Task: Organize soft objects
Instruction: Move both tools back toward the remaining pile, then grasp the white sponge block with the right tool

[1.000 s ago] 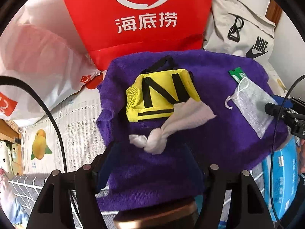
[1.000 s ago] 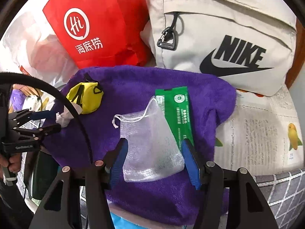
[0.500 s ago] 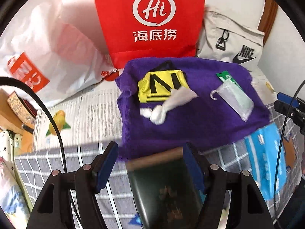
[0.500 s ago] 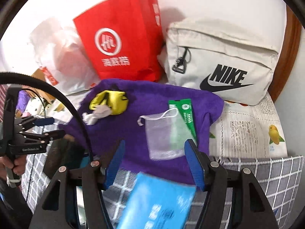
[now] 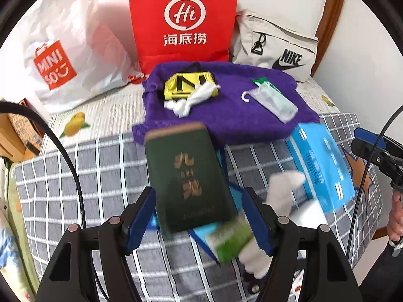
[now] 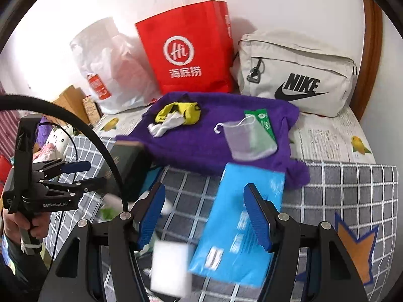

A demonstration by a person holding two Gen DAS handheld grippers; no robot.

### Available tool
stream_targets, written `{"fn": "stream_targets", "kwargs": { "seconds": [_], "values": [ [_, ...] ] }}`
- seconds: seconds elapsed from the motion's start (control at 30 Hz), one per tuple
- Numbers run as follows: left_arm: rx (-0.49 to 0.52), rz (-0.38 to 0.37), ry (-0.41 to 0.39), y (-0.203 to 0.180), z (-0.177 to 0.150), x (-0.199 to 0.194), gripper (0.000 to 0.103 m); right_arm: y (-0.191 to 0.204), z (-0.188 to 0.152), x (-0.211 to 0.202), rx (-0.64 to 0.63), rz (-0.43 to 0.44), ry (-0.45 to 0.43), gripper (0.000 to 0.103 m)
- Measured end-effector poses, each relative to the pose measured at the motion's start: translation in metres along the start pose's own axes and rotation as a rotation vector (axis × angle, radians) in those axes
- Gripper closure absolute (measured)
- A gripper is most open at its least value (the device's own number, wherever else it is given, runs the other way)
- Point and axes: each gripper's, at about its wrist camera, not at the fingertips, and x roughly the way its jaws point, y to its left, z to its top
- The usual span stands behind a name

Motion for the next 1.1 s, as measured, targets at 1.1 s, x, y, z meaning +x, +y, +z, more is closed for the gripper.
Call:
{"fn": "stream_targets", "kwargs": {
  "seconds": [1.1],
  "values": [
    [-0.09, -0.026, -0.017, 0.0, -0.127, -0.028, 0.034, 0.05, -0.124, 0.042, -0.065, -0.09, 0.108, 0.052]
  ]
}}
